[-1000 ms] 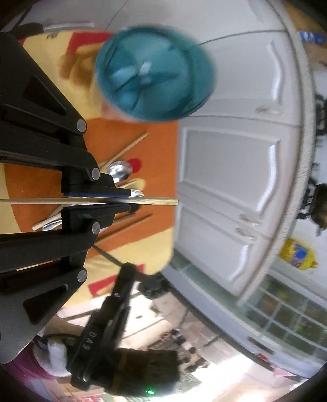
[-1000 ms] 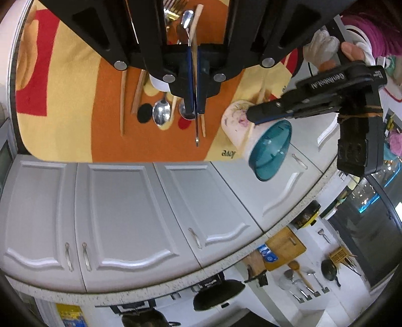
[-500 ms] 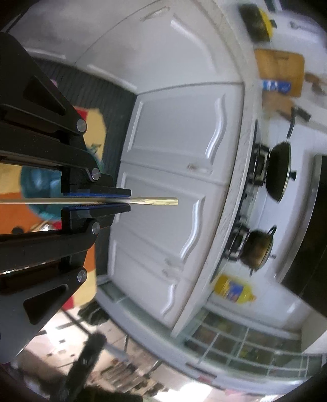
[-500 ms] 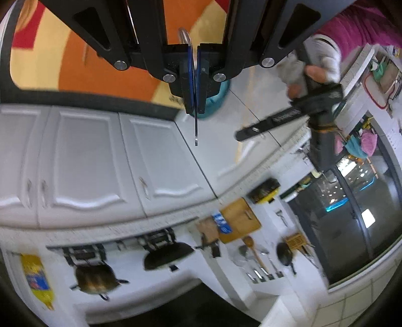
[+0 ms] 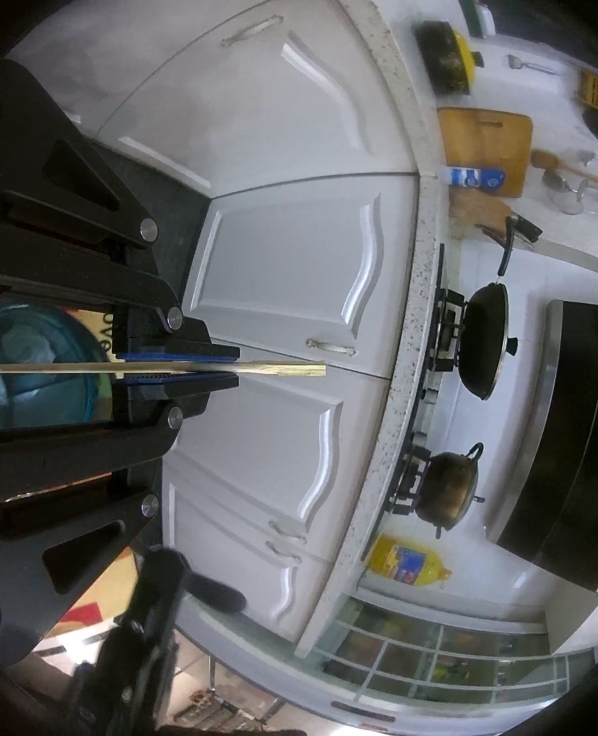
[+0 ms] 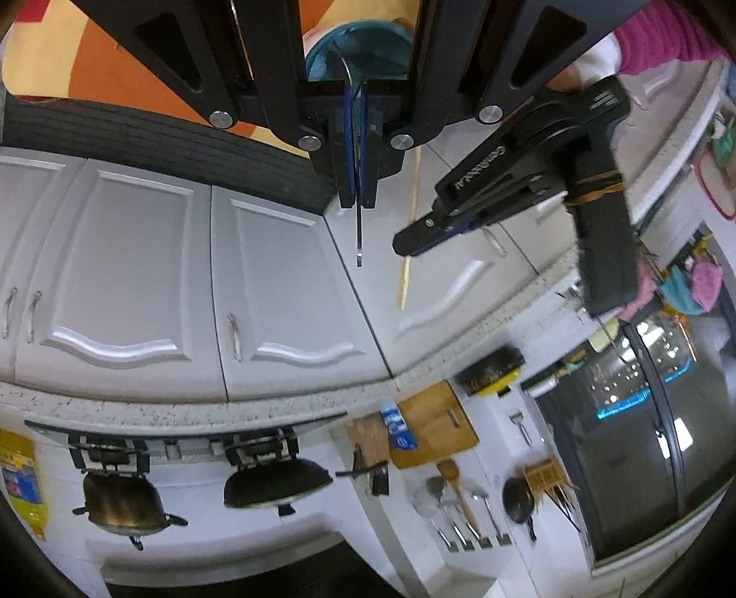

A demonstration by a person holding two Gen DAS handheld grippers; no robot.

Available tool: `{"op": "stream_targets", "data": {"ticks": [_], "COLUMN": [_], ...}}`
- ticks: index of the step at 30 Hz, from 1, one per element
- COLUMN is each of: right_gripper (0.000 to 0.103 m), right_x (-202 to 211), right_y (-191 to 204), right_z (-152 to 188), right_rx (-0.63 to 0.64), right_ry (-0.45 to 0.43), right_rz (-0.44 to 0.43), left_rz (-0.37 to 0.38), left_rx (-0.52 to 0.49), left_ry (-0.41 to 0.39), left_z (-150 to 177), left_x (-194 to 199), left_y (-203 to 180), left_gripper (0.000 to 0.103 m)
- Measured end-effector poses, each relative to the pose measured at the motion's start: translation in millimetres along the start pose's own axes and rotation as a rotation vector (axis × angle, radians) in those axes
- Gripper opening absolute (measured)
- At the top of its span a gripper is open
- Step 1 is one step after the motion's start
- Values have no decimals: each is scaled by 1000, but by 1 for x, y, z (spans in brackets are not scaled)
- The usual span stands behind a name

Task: Organize utensils
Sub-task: 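Drop the chopstick into the cup with the left tool while the right tool drops the spoon in, then move both open tools back over the remaining utensils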

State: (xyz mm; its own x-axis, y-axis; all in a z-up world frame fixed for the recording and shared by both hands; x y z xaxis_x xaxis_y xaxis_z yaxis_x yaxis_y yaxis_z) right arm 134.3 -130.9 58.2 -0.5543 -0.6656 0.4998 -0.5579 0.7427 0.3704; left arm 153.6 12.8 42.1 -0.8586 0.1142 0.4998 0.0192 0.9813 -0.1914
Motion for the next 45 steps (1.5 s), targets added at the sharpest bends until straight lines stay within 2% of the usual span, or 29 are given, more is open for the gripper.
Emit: {"op": "stream_targets", "data": {"ticks": [4,9,18,20,21,24,26,28,30,33,40,45], "right_gripper": [2,2,2,6,11,18,18,19,22,30,36,38], "right_x": [-25,-47,-61,-61,-61,-55,-50,-44,-38,-26,12,38], "right_y": [-13,-22,-30,-36,-38,-40,-40,-41,-42,-43,-41,-45], "right_z": [10,27,45,48,48,49,50,51,54,58,73,85], "right_rx": [-30,-60,-78,-98,-105,-115,-120,-126,-142,-161,-145,-140], "right_ry": [41,101,173,179,178,170,165,160,156,148,137,141], "right_rz": [6,0,4,6,11,13,13,15,15,14,52,95], "left_rz": [-4,-29,-27,-23,-21,-18,-11,-5,7,18,45,99], "left_rx": [11,-23,-28,-16,-9,8,22,29,38,49,35,4], "left_ry": [-1,-23,1,12,19,42,50,54,54,74,120,128], "left_z": [7,17,34,35,36,39,40,41,42,44,48,51], "left_x": [-11,-16,-19,-18,-17,-15,-11,-5,3,12,36,57], "left_y": [7,4,7,9,10,13,13,13,13,11,-9,-35], "left_gripper": [3,3,3,5,8,24,27,37,41,42,42,42]}}
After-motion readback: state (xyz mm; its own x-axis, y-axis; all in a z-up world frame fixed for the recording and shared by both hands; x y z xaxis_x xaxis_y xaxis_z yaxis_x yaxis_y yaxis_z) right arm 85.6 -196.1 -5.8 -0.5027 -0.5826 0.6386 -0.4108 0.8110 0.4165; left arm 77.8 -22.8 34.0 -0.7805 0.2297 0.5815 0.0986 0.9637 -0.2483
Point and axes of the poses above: each gripper's, at about its wrist camera, not at the fingertips, and x roughly against the way its jaws point, y to its left, z to its underside, the point moved 4 cm from there along -x, roughly the way its jaws point, and after that the axes turned 3 degrees about -z, right-handed, at the moved point
